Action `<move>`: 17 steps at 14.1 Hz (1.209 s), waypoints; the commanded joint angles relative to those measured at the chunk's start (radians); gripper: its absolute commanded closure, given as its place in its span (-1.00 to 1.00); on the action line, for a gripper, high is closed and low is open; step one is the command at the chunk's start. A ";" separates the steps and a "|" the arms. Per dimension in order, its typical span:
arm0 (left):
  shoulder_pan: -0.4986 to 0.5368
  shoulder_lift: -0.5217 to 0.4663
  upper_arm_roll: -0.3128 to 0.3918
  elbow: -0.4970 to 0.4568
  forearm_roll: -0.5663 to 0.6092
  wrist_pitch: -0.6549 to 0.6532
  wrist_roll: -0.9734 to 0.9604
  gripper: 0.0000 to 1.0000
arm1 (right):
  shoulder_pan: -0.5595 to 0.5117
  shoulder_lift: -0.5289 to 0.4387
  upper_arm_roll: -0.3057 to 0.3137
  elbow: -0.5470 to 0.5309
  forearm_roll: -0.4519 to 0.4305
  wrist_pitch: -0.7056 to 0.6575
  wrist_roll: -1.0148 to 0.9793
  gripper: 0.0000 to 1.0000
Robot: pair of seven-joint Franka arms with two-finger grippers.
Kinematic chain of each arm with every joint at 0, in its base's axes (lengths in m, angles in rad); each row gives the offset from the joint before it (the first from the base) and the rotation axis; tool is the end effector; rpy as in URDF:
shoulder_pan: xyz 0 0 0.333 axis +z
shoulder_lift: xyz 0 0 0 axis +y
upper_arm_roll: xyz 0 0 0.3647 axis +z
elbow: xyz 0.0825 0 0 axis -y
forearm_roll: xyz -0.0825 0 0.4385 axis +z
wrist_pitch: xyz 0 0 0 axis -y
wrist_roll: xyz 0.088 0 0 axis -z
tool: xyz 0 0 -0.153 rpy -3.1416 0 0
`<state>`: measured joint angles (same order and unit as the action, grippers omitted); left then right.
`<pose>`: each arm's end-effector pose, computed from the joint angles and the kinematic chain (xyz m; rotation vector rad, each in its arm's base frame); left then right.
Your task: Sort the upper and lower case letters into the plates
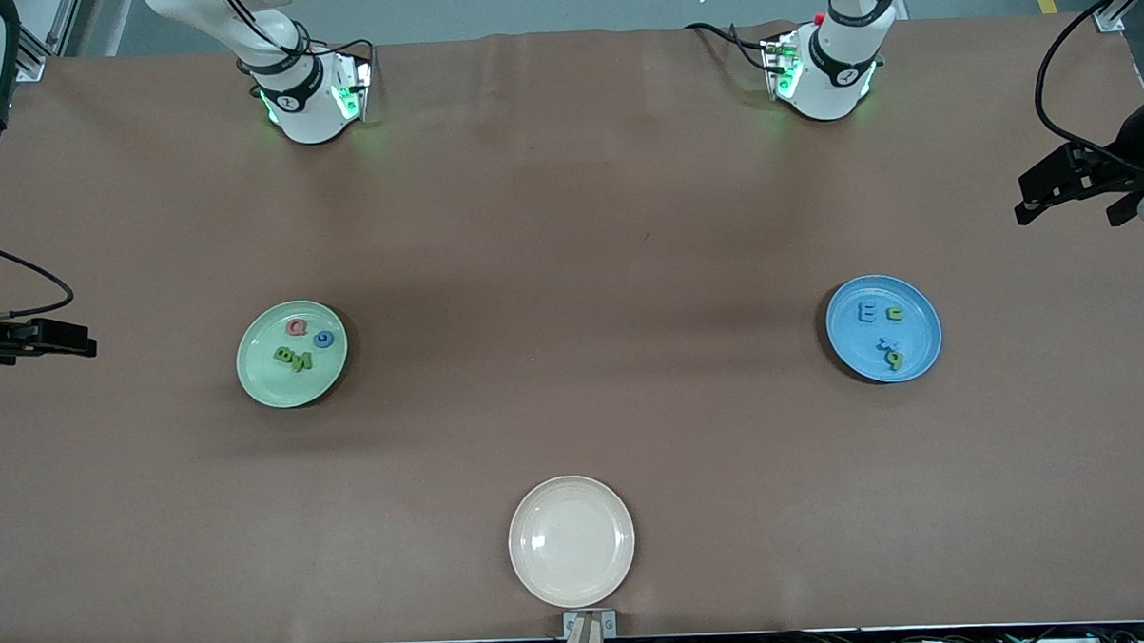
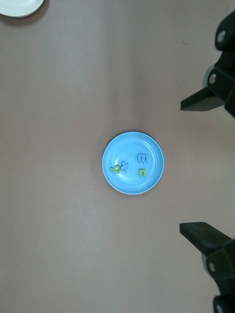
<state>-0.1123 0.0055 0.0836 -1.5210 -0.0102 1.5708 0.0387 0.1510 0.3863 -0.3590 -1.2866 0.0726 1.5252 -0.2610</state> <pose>0.6133 -0.0193 0.6501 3.1295 -0.1059 0.0695 0.7135 -0.0945 0.5262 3.1018 0.1054 -0.2098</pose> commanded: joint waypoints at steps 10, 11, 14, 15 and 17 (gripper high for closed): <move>0.000 -0.001 -0.002 0.016 0.003 -0.020 0.006 -1.00 | -0.024 -0.026 0.020 -0.007 0.092 -0.086 0.006 -1.00; 0.000 -0.001 -0.002 0.016 0.003 -0.020 0.006 -1.00 | -0.031 -0.032 0.028 -0.013 0.092 -0.086 0.006 -1.00; -0.001 -0.004 -0.004 0.016 0.001 -0.020 0.003 -1.00 | -0.051 -0.092 0.089 -0.040 0.037 -0.069 0.009 -1.00; -0.001 -0.006 -0.004 0.016 0.001 -0.020 0.001 -1.00 | -0.066 -0.105 0.112 -0.040 0.023 -0.072 0.009 -1.00; 0.005 -0.006 -0.002 0.016 0.001 -0.020 0.003 -1.00 | -0.086 -0.142 0.134 -0.072 0.015 -0.068 0.011 -1.00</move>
<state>-0.1125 0.0052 0.0829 -1.5197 -0.0102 1.5708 0.0387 0.1052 0.3163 -0.2745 -1.2897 0.1092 1.4476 -0.2590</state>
